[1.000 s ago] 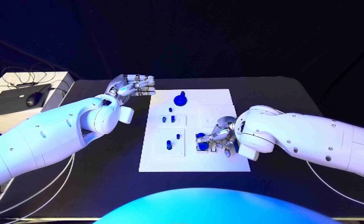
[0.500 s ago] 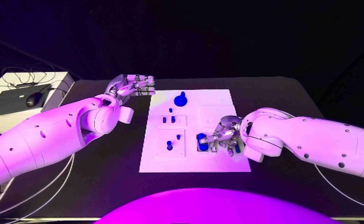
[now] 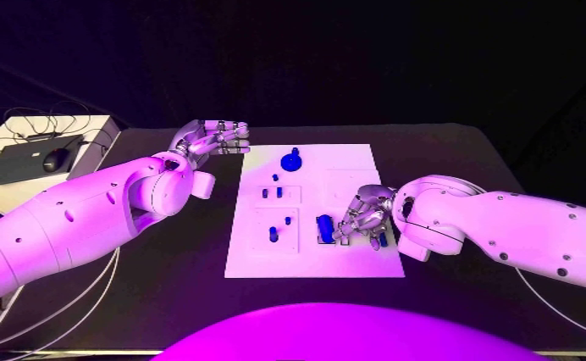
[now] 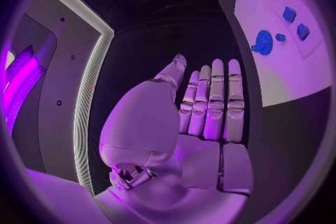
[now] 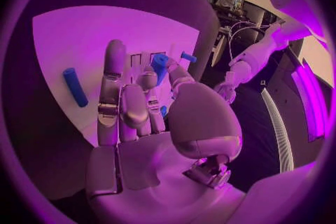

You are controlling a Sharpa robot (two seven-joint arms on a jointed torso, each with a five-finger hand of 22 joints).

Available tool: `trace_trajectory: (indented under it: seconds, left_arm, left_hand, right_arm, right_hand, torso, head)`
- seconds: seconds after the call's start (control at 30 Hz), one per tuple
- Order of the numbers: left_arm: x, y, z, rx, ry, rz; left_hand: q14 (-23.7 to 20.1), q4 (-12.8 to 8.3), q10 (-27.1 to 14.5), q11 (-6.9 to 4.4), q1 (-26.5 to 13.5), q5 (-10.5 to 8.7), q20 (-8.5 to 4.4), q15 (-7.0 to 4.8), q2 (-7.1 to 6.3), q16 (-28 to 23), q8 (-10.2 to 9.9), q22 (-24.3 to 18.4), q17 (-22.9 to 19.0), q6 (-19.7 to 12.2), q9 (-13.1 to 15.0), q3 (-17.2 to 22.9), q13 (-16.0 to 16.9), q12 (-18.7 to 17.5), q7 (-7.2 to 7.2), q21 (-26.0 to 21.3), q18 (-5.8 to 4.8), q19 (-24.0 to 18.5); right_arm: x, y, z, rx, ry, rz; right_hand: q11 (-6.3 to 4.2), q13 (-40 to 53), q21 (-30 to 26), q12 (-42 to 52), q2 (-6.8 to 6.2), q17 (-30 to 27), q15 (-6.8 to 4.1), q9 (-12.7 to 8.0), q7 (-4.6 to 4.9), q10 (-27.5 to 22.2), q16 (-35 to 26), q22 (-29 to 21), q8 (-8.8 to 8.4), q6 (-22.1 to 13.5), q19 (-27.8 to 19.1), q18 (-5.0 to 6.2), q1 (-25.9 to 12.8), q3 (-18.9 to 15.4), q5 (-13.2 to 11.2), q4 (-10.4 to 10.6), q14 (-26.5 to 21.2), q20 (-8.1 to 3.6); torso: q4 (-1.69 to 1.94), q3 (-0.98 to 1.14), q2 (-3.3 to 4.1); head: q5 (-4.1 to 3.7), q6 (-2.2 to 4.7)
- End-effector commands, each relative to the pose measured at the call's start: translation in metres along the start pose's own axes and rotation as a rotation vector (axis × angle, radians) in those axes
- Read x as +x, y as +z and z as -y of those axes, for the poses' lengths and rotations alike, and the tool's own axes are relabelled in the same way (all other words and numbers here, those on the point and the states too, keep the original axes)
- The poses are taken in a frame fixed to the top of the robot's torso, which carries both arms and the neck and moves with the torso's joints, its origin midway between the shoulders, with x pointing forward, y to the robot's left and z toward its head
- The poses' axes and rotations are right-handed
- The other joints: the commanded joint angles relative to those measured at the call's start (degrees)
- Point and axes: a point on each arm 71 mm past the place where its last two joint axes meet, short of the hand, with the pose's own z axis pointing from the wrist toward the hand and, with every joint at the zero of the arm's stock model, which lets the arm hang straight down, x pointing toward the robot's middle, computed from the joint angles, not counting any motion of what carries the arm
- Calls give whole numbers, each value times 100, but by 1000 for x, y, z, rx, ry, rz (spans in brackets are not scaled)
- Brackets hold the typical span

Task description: Assemble the parts on the task board

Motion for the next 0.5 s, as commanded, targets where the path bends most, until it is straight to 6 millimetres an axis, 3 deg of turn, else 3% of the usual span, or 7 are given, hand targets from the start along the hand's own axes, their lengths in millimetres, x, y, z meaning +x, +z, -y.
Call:
trace_trajectory:
  seconds: [0.03, 0.17, 0.3, 0.5]
  left_arm:
    - [2, 0, 1, 7, -8, -16]
    - [2, 0, 1, 7, -8, -17]
    - [2, 0, 1, 7, -9, -18]
    - [2, 0, 1, 6, -8, -17]
  left_hand:
    - [-12, 12, -28, -17, 9, -3, 3, -1, 64, -5, 10, -5, 9, -7, 2, 29, 0, -11, 7, 20, -41, 44]
    - [-12, 12, -28, -17, 9, -3, 3, -1, 64, -5, 10, -5, 9, -7, 2, 29, 0, -11, 7, 20, -41, 44]
    - [-12, 12, -28, -17, 9, -3, 3, -1, 64, -5, 10, -5, 9, -7, 2, 29, 0, -11, 7, 20, -41, 44]
    - [-7, 14, -25, -18, 12, -3, 2, -3, 66, -4, 11, -11, 10, -2, 2, 45, 0, -11, 5, 22, -42, 45]
  right_arm:
    - [-2, -1, -5, -73, -47, 38]
    - [-2, -1, -6, -82, -64, 66]
    - [0, 1, -7, -74, -67, 81]
    - [3, 3, -8, -60, -66, 86]
  right_hand:
    - [-36, 41, 23, 61, 61, 13, -77, 134, -77, 88, 39, 17, 168, 49, 176, -26, 221, -24, 338, -182, 2, -67]
    - [-111, 108, 43, 130, 175, 35, -128, 224, -177, 198, 54, 44, 323, 113, 185, -72, 369, 27, 765, -339, 10, -119]
    - [-147, 136, 58, 79, 194, 40, -162, 255, -225, 270, 51, 76, 441, 127, 178, -139, 259, 86, 965, -414, 12, -176]
    - [-157, 192, 56, 56, 184, 42, -171, 309, -239, 304, 49, 94, 569, 91, 179, -154, 157, 71, 996, -392, 14, -189]
  torso:
    - [-2, -2, -6]
    - [-4, -3, -7]
    - [1, -6, -2]
    - [7, -1, 4]
  head:
    - [7, 0]
    - [4, 0]
    - [1, 0]
    - [9, 0]
